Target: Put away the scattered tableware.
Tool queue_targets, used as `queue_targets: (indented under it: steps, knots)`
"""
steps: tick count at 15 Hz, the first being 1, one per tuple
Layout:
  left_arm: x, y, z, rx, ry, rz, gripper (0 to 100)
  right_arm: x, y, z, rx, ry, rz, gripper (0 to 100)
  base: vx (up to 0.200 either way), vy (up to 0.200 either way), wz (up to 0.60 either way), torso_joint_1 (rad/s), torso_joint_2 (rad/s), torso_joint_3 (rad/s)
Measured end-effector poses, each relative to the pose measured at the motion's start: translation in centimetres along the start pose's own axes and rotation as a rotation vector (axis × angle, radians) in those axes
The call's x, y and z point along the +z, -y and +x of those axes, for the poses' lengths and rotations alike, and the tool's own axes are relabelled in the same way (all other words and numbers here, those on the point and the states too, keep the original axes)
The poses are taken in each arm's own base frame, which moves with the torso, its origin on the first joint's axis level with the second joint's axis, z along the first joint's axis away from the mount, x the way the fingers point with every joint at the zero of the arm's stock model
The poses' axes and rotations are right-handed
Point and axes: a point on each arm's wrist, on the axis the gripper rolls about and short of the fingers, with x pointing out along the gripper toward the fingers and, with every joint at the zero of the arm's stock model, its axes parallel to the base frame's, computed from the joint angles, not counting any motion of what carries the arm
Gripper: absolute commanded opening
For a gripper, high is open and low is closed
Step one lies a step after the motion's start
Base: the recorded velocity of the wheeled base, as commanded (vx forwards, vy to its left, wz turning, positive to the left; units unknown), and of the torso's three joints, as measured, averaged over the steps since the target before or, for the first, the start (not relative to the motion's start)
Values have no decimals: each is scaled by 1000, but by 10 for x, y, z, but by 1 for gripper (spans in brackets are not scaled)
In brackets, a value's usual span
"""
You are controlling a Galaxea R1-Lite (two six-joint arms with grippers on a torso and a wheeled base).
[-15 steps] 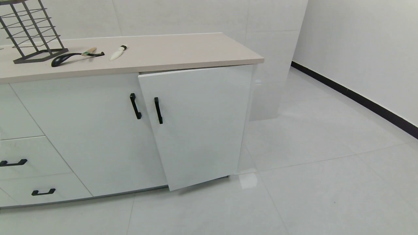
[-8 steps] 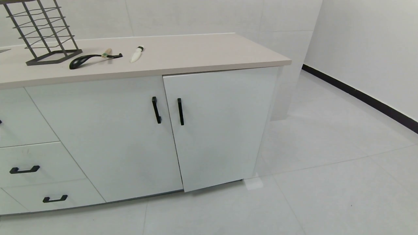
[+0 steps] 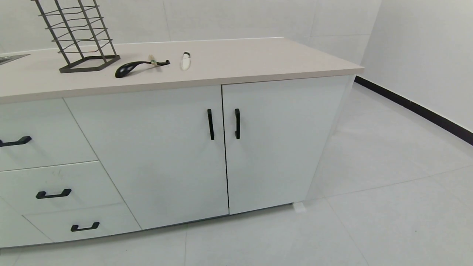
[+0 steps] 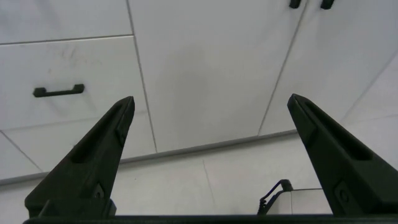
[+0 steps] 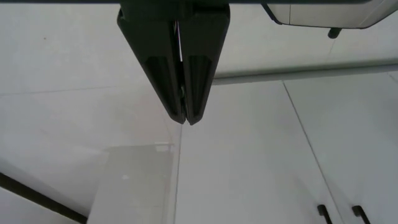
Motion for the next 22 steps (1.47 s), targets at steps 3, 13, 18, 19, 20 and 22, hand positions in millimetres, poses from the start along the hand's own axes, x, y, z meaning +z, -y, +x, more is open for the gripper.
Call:
queue_targets:
  steps: [3, 13, 18, 19, 20, 22]
  knots:
    - [0, 0, 0, 2, 0, -1, 100, 0, 0, 0, 0, 0, 0, 0, 0, 0, 600, 2, 2, 1]
    - [0, 0, 0, 1, 0, -6, 100, 0, 0, 0, -1, -1, 2, 0, 120, 0, 240, 0, 3, 1]
    - [0, 0, 0, 3, 0, -6, 100, 0, 0, 0, -1, -1, 2, 0, 120, 160, 0, 4, 1, -1]
    - [0, 0, 0, 1, 0, -7, 100, 0, 0, 0, -1, -3, 3, 0, 0, 200, 0, 7, 2, -2]
    - [0, 0, 0, 2, 0, -7, 100, 0, 0, 0, 0, -1, 2, 0, 0, 200, 0, 12, 2, 2]
    - [0, 0, 0, 3, 0, -7, 100, 0, 0, 0, 0, -2, 2, 0, 0, 200, 0, 2, 7, 0]
